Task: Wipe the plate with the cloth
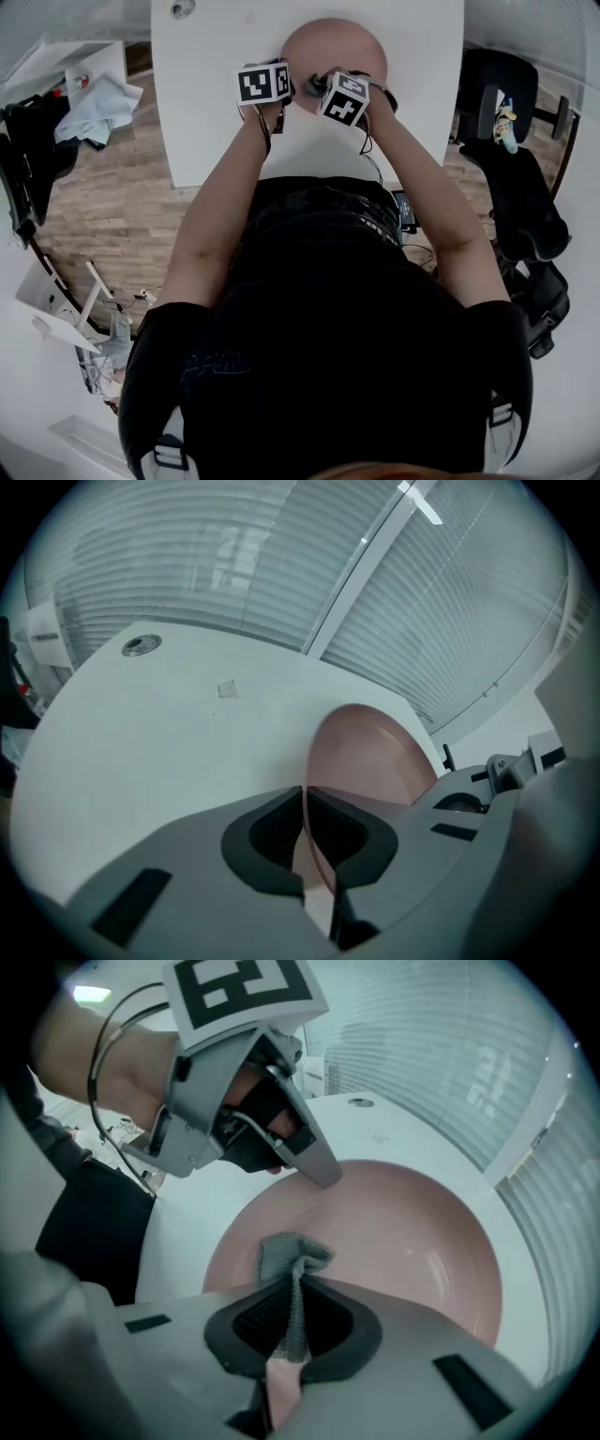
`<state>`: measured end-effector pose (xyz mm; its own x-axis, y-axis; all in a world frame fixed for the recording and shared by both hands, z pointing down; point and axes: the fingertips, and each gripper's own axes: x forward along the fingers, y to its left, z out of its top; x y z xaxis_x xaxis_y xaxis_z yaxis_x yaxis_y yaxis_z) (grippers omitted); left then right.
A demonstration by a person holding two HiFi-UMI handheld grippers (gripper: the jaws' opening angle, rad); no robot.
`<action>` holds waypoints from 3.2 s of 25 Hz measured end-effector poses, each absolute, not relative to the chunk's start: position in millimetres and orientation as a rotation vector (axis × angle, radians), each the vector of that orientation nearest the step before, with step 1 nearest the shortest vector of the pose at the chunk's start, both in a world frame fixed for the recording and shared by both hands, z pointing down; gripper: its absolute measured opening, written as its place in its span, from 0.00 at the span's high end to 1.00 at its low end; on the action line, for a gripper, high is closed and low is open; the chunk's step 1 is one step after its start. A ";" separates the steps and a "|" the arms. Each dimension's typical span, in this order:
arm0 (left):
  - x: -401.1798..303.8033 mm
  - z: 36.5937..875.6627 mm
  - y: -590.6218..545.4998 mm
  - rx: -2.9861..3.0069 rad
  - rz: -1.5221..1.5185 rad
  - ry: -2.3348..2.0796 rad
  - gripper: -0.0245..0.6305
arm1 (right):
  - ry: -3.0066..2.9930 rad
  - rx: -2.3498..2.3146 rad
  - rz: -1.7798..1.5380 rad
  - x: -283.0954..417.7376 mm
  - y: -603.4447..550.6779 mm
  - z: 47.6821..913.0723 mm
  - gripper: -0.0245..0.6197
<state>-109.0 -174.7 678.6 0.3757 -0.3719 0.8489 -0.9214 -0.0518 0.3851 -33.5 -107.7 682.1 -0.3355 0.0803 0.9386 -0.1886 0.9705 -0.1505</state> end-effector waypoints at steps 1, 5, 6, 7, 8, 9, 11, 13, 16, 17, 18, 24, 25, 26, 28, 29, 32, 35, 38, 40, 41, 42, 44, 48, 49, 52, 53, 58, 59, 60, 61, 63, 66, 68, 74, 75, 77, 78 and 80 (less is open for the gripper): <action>-109.8 678.5 -175.1 1.627 0.683 -1.172 0.92 | -1.882 0.081 0.295 -26.6 -104.2 682.5 0.91; -110.2 678.5 -174.6 1.639 0.698 -1.156 0.92 | -1.808 0.124 0.415 10.0 -103.2 685.3 0.91; -109.5 678.8 -174.4 1.642 0.703 -1.152 0.92 | -1.782 0.140 0.424 20.7 -107.6 686.3 0.91; -109.2 679.0 -174.5 1.646 0.709 -1.149 0.92 | -1.756 0.160 0.423 30.9 -114.4 687.2 0.91; -109.2 679.1 -174.7 1.650 0.715 -1.146 0.92 | -1.730 0.184 0.415 40.2 -123.0 688.1 0.91; -109.4 679.2 -174.7 1.653 0.720 -1.142 0.92 | -1.707 0.210 0.405 48.2 -132.8 688.8 0.91; -109.2 679.3 -174.1 1.655 0.725 -1.134 0.92 | -1.679 0.265 0.382 59.5 -153.8 690.0 0.91; -108.3 679.5 -173.9 1.657 0.729 -1.129 0.92 | -1.677 0.315 0.356 62.1 -175.2 690.2 0.91; -109.9 679.5 -173.7 1.654 0.731 -1.137 0.92 | -1.703 0.361 0.296 48.2 -200.9 689.3 0.91; -110.5 679.8 -173.3 1.652 0.732 -1.140 0.92 | -1.716 0.367 0.274 40.7 -206.0 689.2 0.91; -110.6 680.3 -172.7 1.649 0.732 -1.141 0.92 | -1.732 0.369 0.255 32.9 -209.2 689.4 0.91; -110.2 679.8 -174.7 1.646 0.719 -1.163 0.92 | -1.832 0.303 0.240 -17.1 -203.2 686.4 0.91; -109.9 679.6 -174.1 1.645 0.716 -1.165 0.92 | -1.843 0.274 0.238 -23.7 -196.3 685.7 0.91; -109.5 679.4 -174.0 1.644 0.712 -1.166 0.92 | -1.855 0.248 0.237 -29.3 -189.2 685.1 0.91; -109.4 679.2 -174.4 1.645 0.705 -1.172 0.92 | -1.877 0.206 0.245 -38.2 -174.9 684.0 0.91; -110.0 679.1 -174.7 1.645 0.703 -1.176 0.92 | -1.884 0.188 0.251 -41.8 -167.7 683.5 0.91; -111.0 678.4 -175.5 1.647 0.701 -1.182 0.92 | -1.900 0.140 0.271 -49.0 -145.9 681.5 0.91; -108.2 677.7 -177.1 1.659 0.711 -1.180 0.92 | -1.920 0.110 0.297 -49.3 -125.2 679.5 0.91; -105.5 678.0 -178.2 1.664 0.709 -1.177 0.92 | -1.928 0.095 0.317 -45.1 -108.2 679.8 0.91; -104.5 678.0 -178.1 1.670 0.706 -1.170 0.92 | -1.927 0.092 0.335 -41.0 -100.9 680.0 0.91; -104.7 677.5 -177.6 1.677 0.706 -1.168 0.92 | -1.926 0.095 0.345 -39.0 -98.9 679.6 0.91; -105.4 676.8 -176.9 1.685 0.706 -1.167 0.92 | -1.926 0.103 0.355 -37.2 -98.0 678.8 0.91; -108.0 675.1 -175.2 1.703 0.704 -1.169 0.92 | -1.929 0.133 0.371 -34.2 -99.5 676.6 0.91; -112.3 667.3 -176.2 1.743 0.678 -1.187 0.89 | -1.951 0.218 0.402 -29.2 -108.5 669.0 0.91; -112.6 663.7 -177.2 1.759 0.670 -1.193 0.87 | -1.959 0.240 0.418 -28.3 -110.2 667.4 0.91; -113.1 651.8 -179.1 1.809 0.663 -1.211 0.81 | -1.979 0.310 0.468 -26.5 -115.4 663.3 0.91; -113.3 647.9 -179.1 1.820 0.658 -1.215 0.80 | -1.979 0.337 0.470 -24.4 -118.5 661.2 0.91; -118.2 626.3 -175.7 1.871 0.634 -1.225 0.78 | -2.004 0.447 0.500 -21.9 -125.5 648.1 0.91; -119.3 621.7 -173.9 1.885 0.634 -1.225 0.78 | -2.022 0.457 0.514 -24.3 -124.1 644.6 0.91; -120.4 617.5 -171.7 1.897 0.632 -1.224 0.78 | -2.035 0.473 0.523 -25.3 -123.5 641.1 0.91; -121.8 613.5 -169.3 1.909 0.628 -1.223 0.78 | -2.045 0.493 0.529 -25.5 -123.5 637.4 0.91; -123.8 605.8 -165.6 1.936 0.606 -1.218 0.78 | -2.065 0.540 0.532 -25.3 -123.7 629.1 0.91; -122.3 593.6 -157.1 1.976 0.561 -1.191 0.78 | -2.107 0.607 0.545 -26.1 -121.0 615.9 0.91; -120.6 576.8 -148.4 2.000 0.570 -1.172 0.78 | -2.139 0.646 0.597 -28.7 -116.1 602.0 0.91; -107.6 534.2 -121.9 2.118 0.536 -1.120 0.87 | -2.249 0.757 0.641 -34.4 -101.0 551.1 0.91; -106.0 527.4 -116.8 2.139 0.528 -1.114 0.90 | -2.265 0.772 0.635 -35.3 -97.8 543.6 0.91; -102.5 514.7 -105.3 2.184 0.519 -1.089 0.94 | -2.292 0.798 0.626 -36.6 -90.6 530.0 0.91; -100.2 508.7 -98.0 2.205 0.518 -1.068 0.94 | -2.303 0.805 0.624 -37.0 -86.0 523.8 0.91; -95.2 497.1 -82.2 2.235 0.520 -1.023 0.94 | -2.320 0.802 0.620 -36.3 -74.8 513.9 0.91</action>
<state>-95.2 -82.2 497.1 0.6229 -0.5333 0.5724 -0.7767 -0.5090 0.3711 -36.3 -74.8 513.9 -0.6370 -0.3880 0.6661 -0.6686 0.7082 -0.2268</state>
